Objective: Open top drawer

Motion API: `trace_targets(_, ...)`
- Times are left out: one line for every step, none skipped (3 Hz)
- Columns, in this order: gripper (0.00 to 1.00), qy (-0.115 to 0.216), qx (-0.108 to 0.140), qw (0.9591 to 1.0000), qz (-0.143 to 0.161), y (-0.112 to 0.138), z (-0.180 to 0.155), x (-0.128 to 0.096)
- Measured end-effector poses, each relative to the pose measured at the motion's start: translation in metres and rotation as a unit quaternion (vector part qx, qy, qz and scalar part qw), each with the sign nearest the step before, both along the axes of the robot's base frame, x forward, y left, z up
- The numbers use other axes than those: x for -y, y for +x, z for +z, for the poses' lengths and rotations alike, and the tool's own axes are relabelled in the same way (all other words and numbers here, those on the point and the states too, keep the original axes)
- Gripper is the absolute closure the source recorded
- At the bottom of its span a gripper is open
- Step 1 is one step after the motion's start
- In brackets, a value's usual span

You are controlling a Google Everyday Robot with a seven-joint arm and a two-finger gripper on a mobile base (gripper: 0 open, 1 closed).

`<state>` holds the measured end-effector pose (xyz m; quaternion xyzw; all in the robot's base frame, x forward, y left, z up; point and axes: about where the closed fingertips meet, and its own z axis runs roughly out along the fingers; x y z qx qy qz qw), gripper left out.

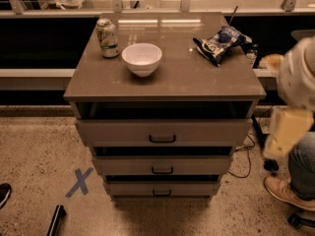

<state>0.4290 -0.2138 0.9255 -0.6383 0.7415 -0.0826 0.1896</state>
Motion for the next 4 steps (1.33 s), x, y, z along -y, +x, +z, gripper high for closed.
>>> trace_targets(0.0,-0.006,0.002,1.0,0.002,-0.002,-0.028,0.008)
trace_targets(0.0,-0.017,-0.005,0.9998,0.009,0.0,-0.033,0.004)
trace_targets(0.0,-0.016,-0.005,0.9994,0.032,0.006,-0.062,-0.009)
trace_targets(0.0,0.004,0.016,0.9988,0.047,0.017,-0.1,-0.021)
